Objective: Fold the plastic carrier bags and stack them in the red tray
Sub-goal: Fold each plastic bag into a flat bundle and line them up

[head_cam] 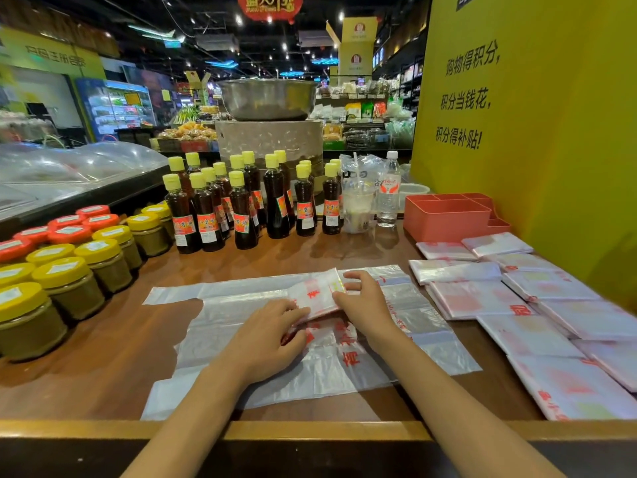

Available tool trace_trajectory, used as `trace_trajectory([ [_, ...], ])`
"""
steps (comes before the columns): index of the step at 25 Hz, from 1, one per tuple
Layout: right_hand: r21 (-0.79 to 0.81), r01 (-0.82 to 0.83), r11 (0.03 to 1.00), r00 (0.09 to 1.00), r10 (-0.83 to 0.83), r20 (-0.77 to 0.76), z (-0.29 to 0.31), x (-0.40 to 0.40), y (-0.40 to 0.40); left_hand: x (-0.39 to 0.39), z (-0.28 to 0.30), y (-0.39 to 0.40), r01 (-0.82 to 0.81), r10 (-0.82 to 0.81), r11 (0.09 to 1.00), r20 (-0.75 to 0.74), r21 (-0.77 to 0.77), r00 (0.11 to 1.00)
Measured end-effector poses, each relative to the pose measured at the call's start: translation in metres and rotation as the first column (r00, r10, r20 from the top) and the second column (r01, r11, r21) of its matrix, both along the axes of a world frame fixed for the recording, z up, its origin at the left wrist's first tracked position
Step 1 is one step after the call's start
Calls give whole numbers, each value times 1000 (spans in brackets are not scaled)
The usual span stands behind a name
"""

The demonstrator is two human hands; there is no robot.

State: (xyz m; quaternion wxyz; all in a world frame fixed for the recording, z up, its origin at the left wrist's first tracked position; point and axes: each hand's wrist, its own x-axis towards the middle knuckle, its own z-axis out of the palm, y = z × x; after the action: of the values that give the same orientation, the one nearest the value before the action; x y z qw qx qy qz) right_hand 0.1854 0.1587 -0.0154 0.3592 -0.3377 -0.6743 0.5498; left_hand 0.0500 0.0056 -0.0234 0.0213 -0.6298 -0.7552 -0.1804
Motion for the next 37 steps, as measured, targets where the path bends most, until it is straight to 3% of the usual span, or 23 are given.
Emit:
trace_trajectory([
  [2,11,75,997,996,-74,-54,1,3,4,4,-1,1,44,-45,998,-26,-42,999],
  [6,81,175,981,984,-176,6,1,16,11,6,-5,3,59,-68,989,-62,-136,996],
  [12,172,156,973,986,-163,24,26,80,11,10,7,8,43,-59,967,-58,-249,997],
  [15,153,207,966,978,-210,4,45,135,25,29,23,21,-21,-27,972,-202,-232,979],
  [17,149,239,960,971,-239,-15,54,175,33,54,29,34,22,-64,983,-231,-180,971],
  [25,82,425,901,903,-429,34,59,324,51,188,14,91,355,-356,935,-94,-18,930],
  [28,11,479,878,876,-478,68,50,371,59,218,6,102,452,-455,890,-68,-56,888],
  [32,-25,540,841,833,-531,153,40,400,63,229,3,103,450,-450,892,11,-30,893],
  [37,149,530,835,787,-549,280,35,407,55,232,7,93,408,-406,913,80,-13,910],
])
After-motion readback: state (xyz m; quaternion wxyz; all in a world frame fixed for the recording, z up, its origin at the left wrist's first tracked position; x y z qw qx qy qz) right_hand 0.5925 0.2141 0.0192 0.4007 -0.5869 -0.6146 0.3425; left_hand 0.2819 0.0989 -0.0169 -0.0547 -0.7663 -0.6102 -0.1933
